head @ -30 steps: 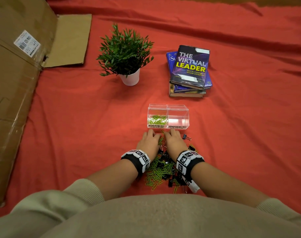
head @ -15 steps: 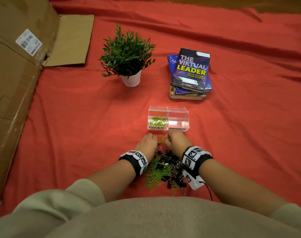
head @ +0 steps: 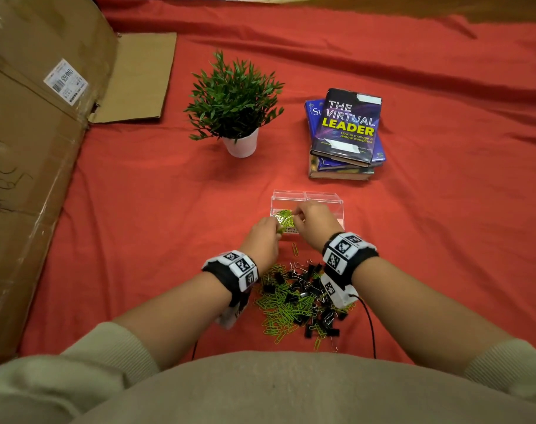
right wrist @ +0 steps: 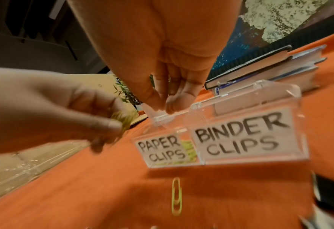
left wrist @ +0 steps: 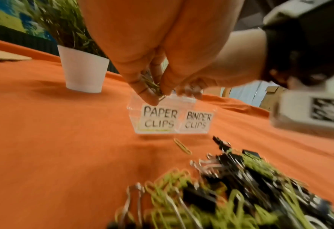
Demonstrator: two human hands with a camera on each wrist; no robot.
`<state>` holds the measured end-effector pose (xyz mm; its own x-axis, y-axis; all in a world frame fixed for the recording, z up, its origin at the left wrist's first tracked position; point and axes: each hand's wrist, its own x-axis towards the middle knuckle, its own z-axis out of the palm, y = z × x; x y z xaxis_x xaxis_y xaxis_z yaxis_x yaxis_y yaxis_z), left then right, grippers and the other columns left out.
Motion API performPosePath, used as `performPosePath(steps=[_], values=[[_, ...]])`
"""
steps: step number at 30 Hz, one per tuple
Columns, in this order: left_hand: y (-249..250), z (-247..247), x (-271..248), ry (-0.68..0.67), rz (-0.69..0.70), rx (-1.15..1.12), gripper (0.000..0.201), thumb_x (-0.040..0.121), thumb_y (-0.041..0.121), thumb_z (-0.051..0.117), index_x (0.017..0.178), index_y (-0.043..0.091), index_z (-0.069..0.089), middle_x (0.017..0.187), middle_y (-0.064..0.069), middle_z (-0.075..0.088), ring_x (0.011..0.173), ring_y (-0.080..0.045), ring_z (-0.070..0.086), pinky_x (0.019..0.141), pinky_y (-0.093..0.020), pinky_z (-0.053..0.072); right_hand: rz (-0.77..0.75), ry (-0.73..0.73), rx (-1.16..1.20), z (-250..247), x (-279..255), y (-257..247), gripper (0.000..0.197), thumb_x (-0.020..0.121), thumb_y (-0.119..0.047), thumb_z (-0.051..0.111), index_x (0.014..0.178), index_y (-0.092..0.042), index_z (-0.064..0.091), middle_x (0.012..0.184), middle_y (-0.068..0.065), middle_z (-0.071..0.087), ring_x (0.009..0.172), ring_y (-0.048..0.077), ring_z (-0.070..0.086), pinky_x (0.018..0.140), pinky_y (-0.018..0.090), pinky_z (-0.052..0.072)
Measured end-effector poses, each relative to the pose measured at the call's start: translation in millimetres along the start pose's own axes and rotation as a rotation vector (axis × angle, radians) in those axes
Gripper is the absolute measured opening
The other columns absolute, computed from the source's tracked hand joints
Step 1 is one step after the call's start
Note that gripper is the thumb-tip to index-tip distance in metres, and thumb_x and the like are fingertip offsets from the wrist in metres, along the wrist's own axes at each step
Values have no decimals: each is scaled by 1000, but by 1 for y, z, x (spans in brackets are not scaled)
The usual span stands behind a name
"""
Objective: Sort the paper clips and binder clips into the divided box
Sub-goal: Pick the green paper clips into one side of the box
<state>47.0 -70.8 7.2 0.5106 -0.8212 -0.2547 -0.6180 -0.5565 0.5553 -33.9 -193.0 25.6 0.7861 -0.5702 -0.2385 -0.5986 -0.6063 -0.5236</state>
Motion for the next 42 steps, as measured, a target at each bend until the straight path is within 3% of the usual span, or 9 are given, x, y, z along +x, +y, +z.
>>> performPosePath(steps=[3,6,9,13,19,23,28,36,42], values=[[6,-15,14,63,48,-23,10,94,5,46,103,6,51,104,-6,52,96,-20,48,85,-29,39,19,-123,-33,20,-27,11,18,91,-11,48,95,-7,65,93,8,68,80,21,64,74,30,55],[13,-24,36,72,67,-1,11,93,5,47,103,3,51,108,-14,54,100,-29,51,87,-37,42,2,-230,-120,42,-37,19,20,90,-10,47,101,-3,62,104,13,63,94,29,62,87,39,52],[21,-24,57,41,52,46,13,92,5,50,105,3,51,110,-16,54,103,-31,52,89,-39,43,-1,-201,-155,49,-31,19,26,90,-11,50,112,0,57,117,15,54,107,32,56,94,42,49],[19,-18,64,-54,58,103,22,89,6,57,110,4,54,116,-15,56,108,-31,53,93,-37,42,-56,-191,-229,57,-30,16,20,86,1,50,106,2,54,117,17,50,109,33,51,87,41,48],[7,-18,20,93,186,107,16,88,20,61,103,17,58,110,2,57,106,-17,47,91,-30,40,-6,-211,-149,56,-30,24,23,84,-2,49,105,-1,58,113,16,59,102,33,58,89,40,50],[-14,-7,-21,-142,107,120,8,89,21,58,96,19,58,97,6,56,91,-13,56,80,-26,50,158,-183,130,37,-36,21,18,93,-10,47,101,-9,63,94,6,65,70,16,59,68,28,54],[-36,15,-52,-353,87,270,26,83,33,66,102,17,57,107,-3,60,97,-23,58,80,-33,49,207,-278,329,33,-53,9,18,94,-17,48,86,-13,64,76,2,65,62,15,55,55,28,48],[-38,22,-55,-310,195,368,26,88,23,55,109,6,53,112,-14,54,103,-33,56,84,-40,45,-115,-425,-100,63,-79,2,29,84,0,50,105,-9,68,111,10,59,104,27,58,92,33,46],[-42,8,-44,-107,184,223,17,93,23,52,102,9,57,104,-9,55,94,-27,58,80,-37,47,20,-278,-107,46,-76,32,24,89,0,50,101,-9,68,113,7,61,97,21,61,83,22,47]])
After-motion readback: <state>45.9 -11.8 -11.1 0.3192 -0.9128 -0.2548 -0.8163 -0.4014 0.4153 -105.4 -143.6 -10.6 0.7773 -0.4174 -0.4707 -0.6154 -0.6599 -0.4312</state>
